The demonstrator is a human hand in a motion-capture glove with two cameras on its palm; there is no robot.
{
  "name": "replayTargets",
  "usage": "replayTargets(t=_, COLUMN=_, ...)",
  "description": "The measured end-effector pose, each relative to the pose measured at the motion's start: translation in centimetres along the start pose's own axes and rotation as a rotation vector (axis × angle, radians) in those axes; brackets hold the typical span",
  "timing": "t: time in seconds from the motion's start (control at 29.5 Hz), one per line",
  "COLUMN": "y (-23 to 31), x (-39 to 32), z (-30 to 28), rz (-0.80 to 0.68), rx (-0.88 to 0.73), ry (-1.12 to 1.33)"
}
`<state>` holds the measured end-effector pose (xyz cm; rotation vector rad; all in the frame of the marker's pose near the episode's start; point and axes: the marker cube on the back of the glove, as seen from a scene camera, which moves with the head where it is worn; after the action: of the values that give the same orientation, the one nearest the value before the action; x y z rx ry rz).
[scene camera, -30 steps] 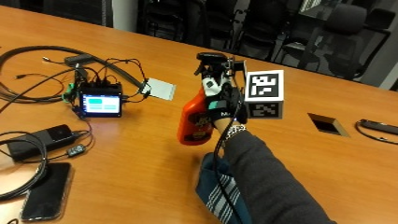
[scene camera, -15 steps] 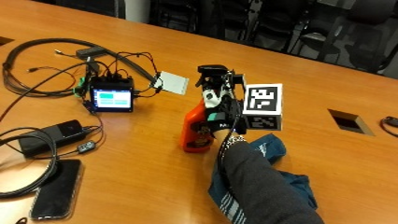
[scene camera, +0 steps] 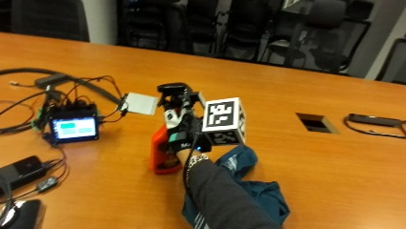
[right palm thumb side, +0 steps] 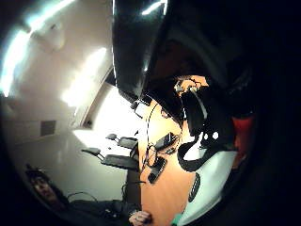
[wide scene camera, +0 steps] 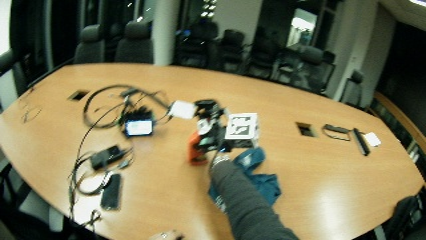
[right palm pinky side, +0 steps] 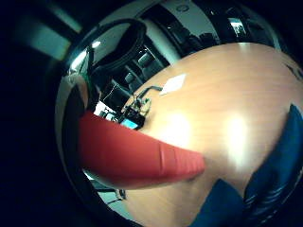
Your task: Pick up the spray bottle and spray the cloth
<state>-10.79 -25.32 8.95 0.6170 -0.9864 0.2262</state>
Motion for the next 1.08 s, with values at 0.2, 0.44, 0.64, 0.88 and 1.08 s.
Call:
replayTargets(t=0.2, y=3.4, x=0.1, z=4.8, rz=0.088, rx=-0.13, ry=0.039)
replayTargets(t=0.44, y=2.9, x=-2.6, z=3.9, rz=0.138, rx=-0.218, ry=0.155)
replayTargets(t=0.64, y=1.3, x=-6.6, z=-2.8, rz=0.054, rx=-0.266, ry=0.139)
replayTargets(t=0.88, y=3.9, x=-12.1, z=-12.9, rz=-0.183, rx=-0.439, ry=0.315)
replayTargets(t=1.08, y=7.7, x=-12.1, z=-21.2, rz=-0.297, rx=-0.374, ry=0.708)
